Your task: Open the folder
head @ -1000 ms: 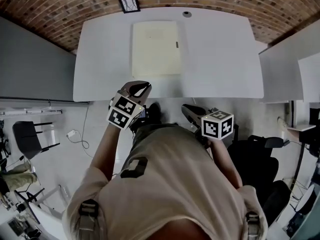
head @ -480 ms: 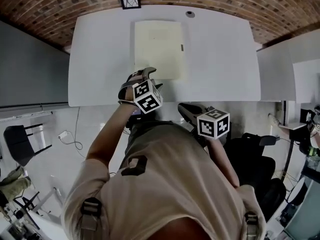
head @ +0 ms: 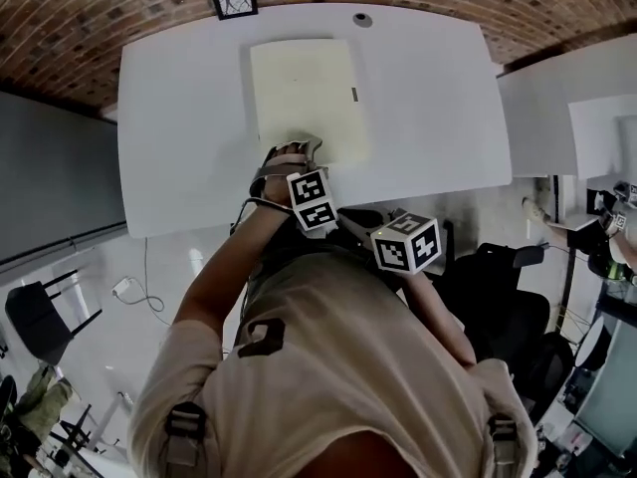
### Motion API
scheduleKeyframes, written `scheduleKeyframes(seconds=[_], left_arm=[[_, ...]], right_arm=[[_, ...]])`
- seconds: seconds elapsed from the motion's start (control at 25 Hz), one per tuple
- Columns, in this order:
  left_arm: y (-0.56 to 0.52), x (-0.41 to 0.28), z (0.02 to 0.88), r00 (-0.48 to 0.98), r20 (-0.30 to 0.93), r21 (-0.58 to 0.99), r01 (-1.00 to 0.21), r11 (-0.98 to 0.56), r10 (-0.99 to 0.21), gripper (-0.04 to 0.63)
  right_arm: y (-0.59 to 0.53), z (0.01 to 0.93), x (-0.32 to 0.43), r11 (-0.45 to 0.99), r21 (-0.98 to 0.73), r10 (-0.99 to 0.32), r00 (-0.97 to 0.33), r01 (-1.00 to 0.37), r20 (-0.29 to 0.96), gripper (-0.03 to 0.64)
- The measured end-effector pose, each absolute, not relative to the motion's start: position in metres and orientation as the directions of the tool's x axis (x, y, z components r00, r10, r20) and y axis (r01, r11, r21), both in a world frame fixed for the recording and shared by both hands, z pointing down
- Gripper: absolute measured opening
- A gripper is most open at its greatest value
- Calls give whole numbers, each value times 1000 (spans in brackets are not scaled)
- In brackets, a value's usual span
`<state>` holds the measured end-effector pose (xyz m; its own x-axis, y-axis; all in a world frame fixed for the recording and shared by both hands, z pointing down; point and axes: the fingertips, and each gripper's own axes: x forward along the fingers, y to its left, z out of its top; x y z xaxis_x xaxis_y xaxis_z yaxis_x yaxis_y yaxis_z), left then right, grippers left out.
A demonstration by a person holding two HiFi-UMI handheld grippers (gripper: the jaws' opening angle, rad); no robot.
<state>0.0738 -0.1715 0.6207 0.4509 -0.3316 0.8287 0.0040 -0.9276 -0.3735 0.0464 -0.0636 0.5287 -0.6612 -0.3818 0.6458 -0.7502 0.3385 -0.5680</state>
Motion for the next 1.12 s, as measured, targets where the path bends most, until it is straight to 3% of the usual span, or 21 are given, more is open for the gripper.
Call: scheduleKeyframes(seconds=[1.12], left_arm=[[-170, 77, 622, 365, 857, -266, -291, -919, -364, 171]], right_arm=[[-90, 547, 152, 407, -681, -283, -793, -609, 540, 6]])
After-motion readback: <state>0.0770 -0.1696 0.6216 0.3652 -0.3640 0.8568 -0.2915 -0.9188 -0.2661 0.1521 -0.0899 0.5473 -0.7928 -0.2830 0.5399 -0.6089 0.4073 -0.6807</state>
